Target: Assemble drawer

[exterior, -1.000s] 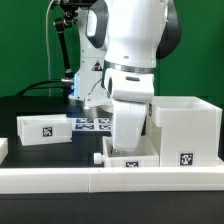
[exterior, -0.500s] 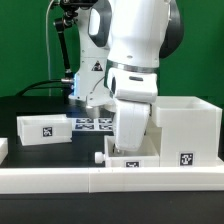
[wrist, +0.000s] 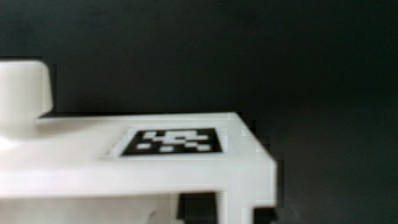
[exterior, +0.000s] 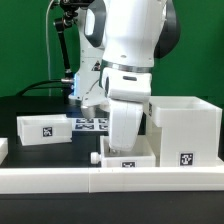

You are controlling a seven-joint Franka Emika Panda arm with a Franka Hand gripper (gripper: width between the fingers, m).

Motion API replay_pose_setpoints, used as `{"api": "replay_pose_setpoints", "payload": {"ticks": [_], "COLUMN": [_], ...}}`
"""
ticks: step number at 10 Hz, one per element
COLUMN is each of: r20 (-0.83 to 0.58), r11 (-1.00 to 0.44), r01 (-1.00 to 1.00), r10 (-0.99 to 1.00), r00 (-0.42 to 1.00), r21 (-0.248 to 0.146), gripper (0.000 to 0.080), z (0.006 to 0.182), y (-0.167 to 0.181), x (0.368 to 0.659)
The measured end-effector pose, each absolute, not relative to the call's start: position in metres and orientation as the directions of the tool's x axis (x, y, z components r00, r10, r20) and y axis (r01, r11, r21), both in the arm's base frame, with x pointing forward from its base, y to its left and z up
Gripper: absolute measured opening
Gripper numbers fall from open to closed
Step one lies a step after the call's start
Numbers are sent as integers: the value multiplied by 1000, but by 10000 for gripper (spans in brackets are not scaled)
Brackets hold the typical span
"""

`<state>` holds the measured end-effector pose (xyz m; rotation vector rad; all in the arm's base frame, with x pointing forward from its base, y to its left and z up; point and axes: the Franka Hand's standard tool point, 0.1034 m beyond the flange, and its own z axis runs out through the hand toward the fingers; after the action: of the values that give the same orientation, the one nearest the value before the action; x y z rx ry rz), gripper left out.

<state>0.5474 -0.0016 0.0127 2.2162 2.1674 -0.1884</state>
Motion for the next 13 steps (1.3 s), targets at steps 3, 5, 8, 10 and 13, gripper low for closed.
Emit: {"api": "replay_pose_setpoints", "payload": {"ticks": [3,5,8,10,13], "r20": [-123,-123,-122,-122,-120], "r11": [10,9,7,-14,-35], "r01": [998,998,998,999,998], "r10": [992,992,992,993,992], "r00": [-17,-17,-14,8,29], "r21": [-61,-61,-60,-52,-45], "gripper": [42,42,42,42,42], "z": [12,12,12,13,14], "y": [3,3,4,8,8], "x": [548,548,548,548,548]}}
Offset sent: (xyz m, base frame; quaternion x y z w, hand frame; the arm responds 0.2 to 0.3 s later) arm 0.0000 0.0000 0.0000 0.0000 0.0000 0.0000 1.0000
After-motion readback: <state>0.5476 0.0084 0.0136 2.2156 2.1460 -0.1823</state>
